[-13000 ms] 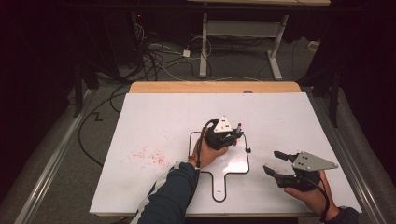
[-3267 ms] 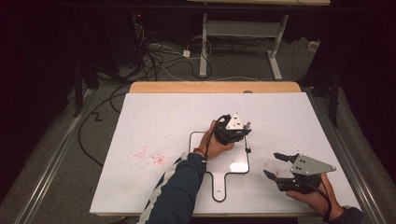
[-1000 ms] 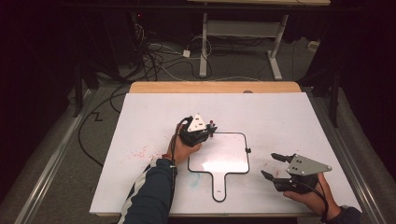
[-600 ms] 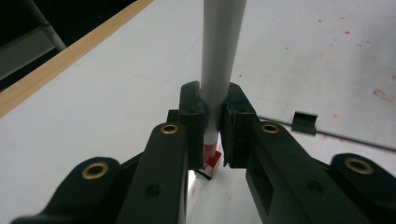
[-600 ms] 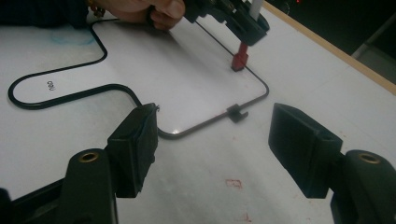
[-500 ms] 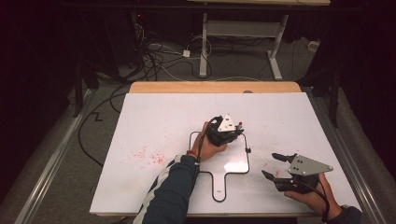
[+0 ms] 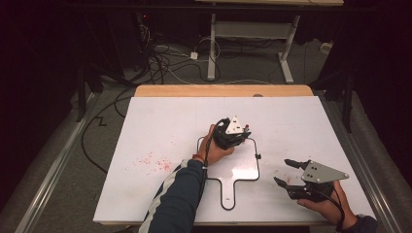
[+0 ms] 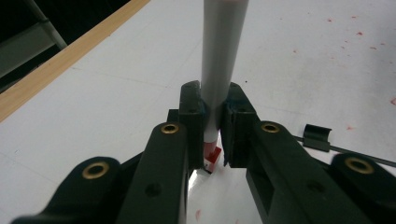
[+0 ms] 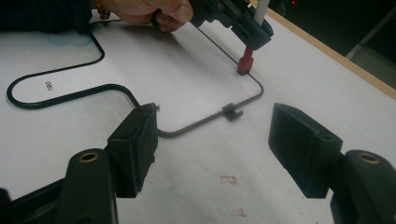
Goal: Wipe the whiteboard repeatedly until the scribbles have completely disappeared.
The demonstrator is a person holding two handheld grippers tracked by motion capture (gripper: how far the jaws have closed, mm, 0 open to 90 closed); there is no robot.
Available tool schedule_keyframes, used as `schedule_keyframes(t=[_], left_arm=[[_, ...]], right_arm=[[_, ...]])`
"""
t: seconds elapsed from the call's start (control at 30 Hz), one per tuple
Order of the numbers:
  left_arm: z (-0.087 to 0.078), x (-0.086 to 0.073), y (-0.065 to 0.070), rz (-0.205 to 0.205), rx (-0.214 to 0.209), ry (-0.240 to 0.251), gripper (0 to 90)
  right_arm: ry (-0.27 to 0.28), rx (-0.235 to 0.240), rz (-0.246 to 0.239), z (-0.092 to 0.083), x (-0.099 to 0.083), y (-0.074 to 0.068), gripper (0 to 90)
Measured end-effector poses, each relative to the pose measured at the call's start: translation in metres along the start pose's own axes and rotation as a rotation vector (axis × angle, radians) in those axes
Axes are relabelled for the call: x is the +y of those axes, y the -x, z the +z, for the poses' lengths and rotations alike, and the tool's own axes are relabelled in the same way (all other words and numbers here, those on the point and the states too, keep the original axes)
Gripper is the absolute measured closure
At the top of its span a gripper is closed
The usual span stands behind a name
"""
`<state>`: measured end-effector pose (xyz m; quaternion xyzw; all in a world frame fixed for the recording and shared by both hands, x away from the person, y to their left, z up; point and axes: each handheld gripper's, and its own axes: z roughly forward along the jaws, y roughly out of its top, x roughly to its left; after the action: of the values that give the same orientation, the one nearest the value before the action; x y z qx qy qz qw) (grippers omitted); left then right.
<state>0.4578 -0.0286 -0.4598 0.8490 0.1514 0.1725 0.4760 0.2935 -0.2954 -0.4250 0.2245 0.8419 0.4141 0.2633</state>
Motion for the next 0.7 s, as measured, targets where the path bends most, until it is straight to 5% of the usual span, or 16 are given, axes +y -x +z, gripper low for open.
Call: schedule_keyframes(t=[0.43,0.7], left_arm=[[0.026,0.020,0.025,0.074,-0.024,0.009,78.7],[0.036,0.027,0.019,0.073,-0.010,-0.011,78.7]], right_arm=[[-0.007,0.004,0.003,0.001,-0.001,0.000,33.8],[-0.001,0.009,0.004,0.001,-0.001,0.000,33.9]])
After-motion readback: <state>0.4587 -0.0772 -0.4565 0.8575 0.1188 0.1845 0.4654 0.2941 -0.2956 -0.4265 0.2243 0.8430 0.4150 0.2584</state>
